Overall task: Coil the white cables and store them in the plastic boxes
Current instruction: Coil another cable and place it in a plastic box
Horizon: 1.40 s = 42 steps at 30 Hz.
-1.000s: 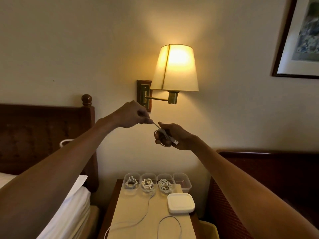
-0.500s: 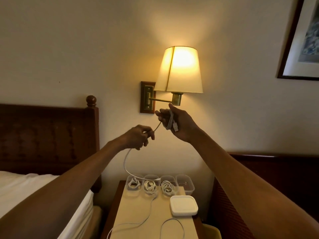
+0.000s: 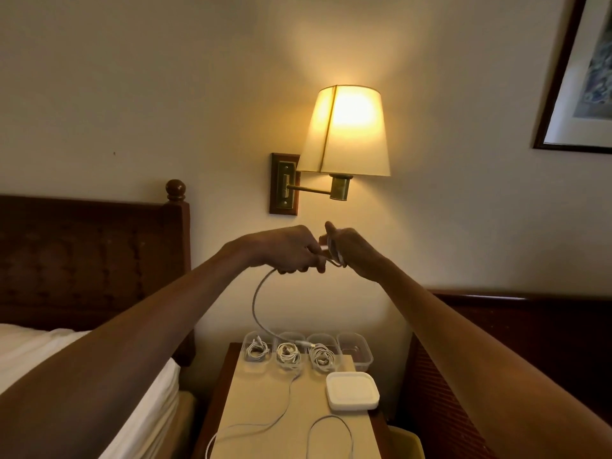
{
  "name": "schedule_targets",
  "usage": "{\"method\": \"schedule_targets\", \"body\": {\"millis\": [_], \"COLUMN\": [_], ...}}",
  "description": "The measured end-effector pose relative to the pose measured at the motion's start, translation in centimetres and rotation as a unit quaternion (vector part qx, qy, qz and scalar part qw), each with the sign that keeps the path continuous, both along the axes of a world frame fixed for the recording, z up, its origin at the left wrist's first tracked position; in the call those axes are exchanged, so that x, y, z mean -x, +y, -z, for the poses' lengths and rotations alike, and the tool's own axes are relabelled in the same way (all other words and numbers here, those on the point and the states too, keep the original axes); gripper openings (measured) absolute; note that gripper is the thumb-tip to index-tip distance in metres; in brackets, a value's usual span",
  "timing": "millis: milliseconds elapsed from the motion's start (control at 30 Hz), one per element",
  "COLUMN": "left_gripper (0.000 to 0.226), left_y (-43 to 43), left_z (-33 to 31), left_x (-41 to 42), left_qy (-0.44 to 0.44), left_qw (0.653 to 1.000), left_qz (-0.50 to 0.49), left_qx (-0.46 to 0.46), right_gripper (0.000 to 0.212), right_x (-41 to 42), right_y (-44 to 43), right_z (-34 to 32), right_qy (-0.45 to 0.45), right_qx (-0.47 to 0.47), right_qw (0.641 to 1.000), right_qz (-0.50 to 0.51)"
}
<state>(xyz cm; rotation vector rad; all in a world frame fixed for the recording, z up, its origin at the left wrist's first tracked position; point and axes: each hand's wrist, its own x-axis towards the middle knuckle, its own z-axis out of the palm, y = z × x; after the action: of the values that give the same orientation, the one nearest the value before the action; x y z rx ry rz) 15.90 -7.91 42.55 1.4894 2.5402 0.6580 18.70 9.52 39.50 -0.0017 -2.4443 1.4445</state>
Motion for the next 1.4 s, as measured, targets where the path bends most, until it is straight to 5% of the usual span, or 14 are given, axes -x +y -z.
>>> {"method": "schedule_targets", "body": {"millis": [100, 400, 633, 867, 1000, 1133, 1400], "left_gripper": [0.021, 0.024, 0.022, 0.019, 0.014, 0.039, 0.031], "left_y": [-0.5, -2.1, -3.7, -3.5, -2.9, -1.5, -1.0], "left_z": [-1.5, -3.1, -2.1, 1.8, 3.4, 3.5, -0.7], "left_x": [0.5, 2.1, 4.6, 5.1, 4.4, 1.6, -0.9], "left_qy": [0.038, 0.109, 0.12, 0.027, -0.102, -0.251, -0.222], "left_qw": [0.999, 0.987, 0.966, 0.978, 0.985, 0.965, 0.973], "left_qz": [0.013, -0.028, -0.074, -0.104, -0.078, -0.058, -0.044], "left_qx": [-0.016, -0.117, -0.218, -0.181, -0.117, -0.058, 0.048], "right_gripper": [0.065, 0.071, 0.06, 0.042, 0.032, 0.042, 0.047], "right_x": [-0.7, -1.9, -2.1, -1.8, -1.3, -0.2, 0.7], "right_y": [-0.1, -1.3, -1.0, -1.5, -1.8, -2.2, -1.5], "right_z": [0.7, 0.5, 0.2, -1.1, -1.4, -0.9, 0.0], "right_qy": [-0.083, -0.155, -0.145, -0.066, -0.005, 0.029, 0.064], "right_qx": [-0.017, 0.14, 0.277, 0.43, 0.436, 0.446, 0.192], "right_qw": [0.995, 0.967, 0.93, 0.866, 0.881, 0.881, 0.978], "right_qz": [-0.059, -0.144, -0.194, -0.248, -0.183, -0.157, -0.051]}}
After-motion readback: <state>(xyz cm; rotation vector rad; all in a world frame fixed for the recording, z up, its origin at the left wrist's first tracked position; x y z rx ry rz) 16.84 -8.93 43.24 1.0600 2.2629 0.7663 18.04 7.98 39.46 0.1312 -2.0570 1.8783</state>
